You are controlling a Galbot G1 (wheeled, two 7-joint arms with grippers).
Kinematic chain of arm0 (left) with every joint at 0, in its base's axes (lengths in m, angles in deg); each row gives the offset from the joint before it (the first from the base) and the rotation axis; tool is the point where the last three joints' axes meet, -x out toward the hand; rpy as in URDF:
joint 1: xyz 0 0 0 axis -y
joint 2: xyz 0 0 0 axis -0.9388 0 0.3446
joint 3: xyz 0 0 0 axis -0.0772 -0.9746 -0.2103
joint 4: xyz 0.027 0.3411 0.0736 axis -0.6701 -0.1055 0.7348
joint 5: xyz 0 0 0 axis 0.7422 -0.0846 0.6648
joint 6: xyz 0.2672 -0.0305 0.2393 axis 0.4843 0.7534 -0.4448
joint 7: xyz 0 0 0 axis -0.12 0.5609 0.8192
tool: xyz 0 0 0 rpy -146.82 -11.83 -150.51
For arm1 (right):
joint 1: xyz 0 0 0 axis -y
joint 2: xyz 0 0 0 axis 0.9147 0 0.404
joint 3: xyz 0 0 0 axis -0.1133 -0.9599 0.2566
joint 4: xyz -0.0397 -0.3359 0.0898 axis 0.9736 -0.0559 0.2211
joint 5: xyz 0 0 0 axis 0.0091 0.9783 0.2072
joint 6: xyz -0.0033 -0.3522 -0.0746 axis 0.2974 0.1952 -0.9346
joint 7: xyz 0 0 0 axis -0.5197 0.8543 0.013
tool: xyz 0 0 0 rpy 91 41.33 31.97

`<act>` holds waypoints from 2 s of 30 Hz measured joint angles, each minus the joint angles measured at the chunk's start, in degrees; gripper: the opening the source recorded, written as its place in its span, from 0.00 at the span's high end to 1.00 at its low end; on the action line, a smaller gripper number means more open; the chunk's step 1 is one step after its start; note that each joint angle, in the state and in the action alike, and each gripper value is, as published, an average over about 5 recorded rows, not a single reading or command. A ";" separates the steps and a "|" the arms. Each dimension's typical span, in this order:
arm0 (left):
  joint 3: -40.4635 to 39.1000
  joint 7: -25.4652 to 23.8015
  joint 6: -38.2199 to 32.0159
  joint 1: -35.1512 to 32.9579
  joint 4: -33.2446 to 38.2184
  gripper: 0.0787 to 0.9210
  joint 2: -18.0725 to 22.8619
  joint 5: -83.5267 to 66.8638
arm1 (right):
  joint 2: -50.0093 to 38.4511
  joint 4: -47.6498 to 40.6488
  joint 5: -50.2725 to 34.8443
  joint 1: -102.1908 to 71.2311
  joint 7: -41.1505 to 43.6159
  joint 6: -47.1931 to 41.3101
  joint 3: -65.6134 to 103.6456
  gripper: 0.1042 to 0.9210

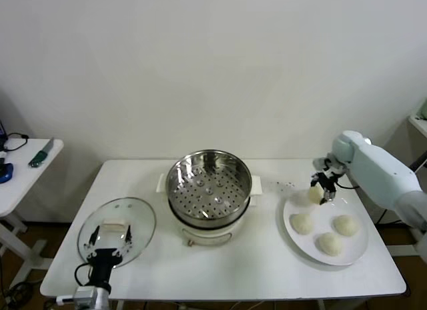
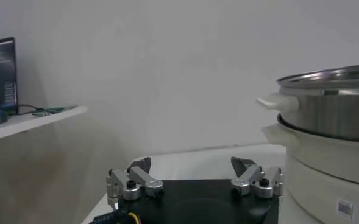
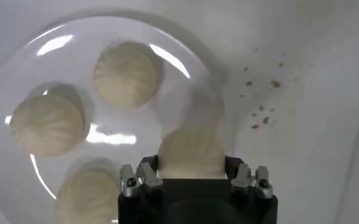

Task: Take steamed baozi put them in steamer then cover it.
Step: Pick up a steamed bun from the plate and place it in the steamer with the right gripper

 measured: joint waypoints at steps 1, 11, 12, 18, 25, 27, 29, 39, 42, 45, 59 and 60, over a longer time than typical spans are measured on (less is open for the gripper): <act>-0.02 -0.01 0.01 -0.09 0.10 0.12 0.00 0.00 | 0.27 0.72 -0.52 1.63 0.10 0.79 -1.34 0.27; -0.13 -0.12 -0.04 -1.10 0.80 0.12 -0.05 -0.19 | 5.58 7.79 -3.24 15.92 -0.04 9.49 -12.09 0.26; -0.13 -0.12 -0.05 -1.18 0.86 0.12 -0.08 -0.26 | 6.35 8.63 -3.24 16.79 -0.14 10.26 -12.71 0.26; -0.14 -0.12 -0.08 -1.71 1.08 0.12 -0.53 -0.76 | 11.50 13.23 -1.53 19.73 -0.73 14.48 -14.74 0.26; -0.16 -0.23 -0.14 -2.37 1.32 0.12 -1.18 -1.25 | 18.06 14.63 4.21 18.80 -2.10 19.11 -14.39 0.26; -0.22 -0.34 -0.12 -2.51 1.53 0.12 -1.29 -1.31 | 19.90 14.33 6.20 17.89 -2.55 20.28 -14.07 0.26; -0.33 -0.42 -0.05 -2.58 1.74 0.12 -1.42 -1.35 | 21.61 13.80 8.12 16.88 -2.98 21.29 -13.71 0.26; -0.90 -0.46 0.49 -1.92 2.12 0.12 -2.40 -1.47 | 28.18 11.12 15.58 11.59 -4.26 24.18 -12.68 0.25; -0.90 -0.42 0.50 -1.91 2.03 0.12 -2.68 -1.66 | 29.35 10.42 16.93 10.25 -4.41 24.62 -12.51 0.24; -0.87 -0.38 0.50 -1.93 1.86 0.12 -2.85 -1.85 | 30.32 9.66 18.11 9.07 -4.61 25.07 -12.23 0.24; -1.15 -0.30 0.50 -1.57 1.35 0.12 -2.61 -2.02 | 33.29 5.75 23.00 5.04 -5.55 26.45 -10.51 0.12; -1.15 -0.29 0.49 -1.60 1.31 0.12 -2.59 -2.03 | 33.32 5.66 23.21 4.97 -5.57 26.54 -10.33 0.12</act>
